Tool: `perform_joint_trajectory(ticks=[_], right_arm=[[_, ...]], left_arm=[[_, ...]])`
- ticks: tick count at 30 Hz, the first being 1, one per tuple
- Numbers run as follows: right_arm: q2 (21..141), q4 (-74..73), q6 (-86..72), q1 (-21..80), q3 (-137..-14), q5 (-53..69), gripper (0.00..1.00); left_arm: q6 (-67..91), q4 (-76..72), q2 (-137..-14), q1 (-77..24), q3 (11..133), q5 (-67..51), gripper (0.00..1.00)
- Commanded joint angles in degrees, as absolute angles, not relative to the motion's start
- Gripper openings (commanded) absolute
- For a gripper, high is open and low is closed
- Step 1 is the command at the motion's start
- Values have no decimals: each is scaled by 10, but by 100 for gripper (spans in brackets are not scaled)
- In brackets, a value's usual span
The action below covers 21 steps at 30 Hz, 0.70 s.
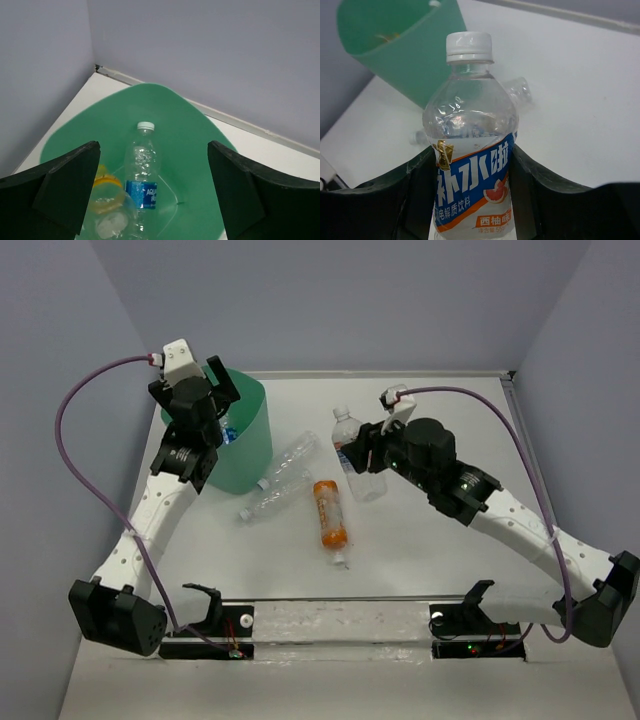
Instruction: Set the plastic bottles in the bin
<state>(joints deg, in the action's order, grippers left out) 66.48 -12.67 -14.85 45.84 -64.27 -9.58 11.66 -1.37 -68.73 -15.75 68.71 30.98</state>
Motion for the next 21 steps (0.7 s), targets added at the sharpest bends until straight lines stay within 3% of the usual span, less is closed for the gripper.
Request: perform_joint_trajectory(ticks=[1, 7, 11, 21], right_arm=[[707, -16, -153, 472, -733, -22, 37], [827, 54, -135, 503, -846, -4, 37], [901, 140, -144, 508, -929, 37, 37], [1173, 190, -153, 519, -1227, 45, 37]], left_arm=[[131, -29, -607, -159, 689, 252, 99], [172, -8, -459, -159, 628, 162, 99], [161, -5, -358, -159, 545, 178, 99], [169, -40, -293, -157, 494, 164, 99]])
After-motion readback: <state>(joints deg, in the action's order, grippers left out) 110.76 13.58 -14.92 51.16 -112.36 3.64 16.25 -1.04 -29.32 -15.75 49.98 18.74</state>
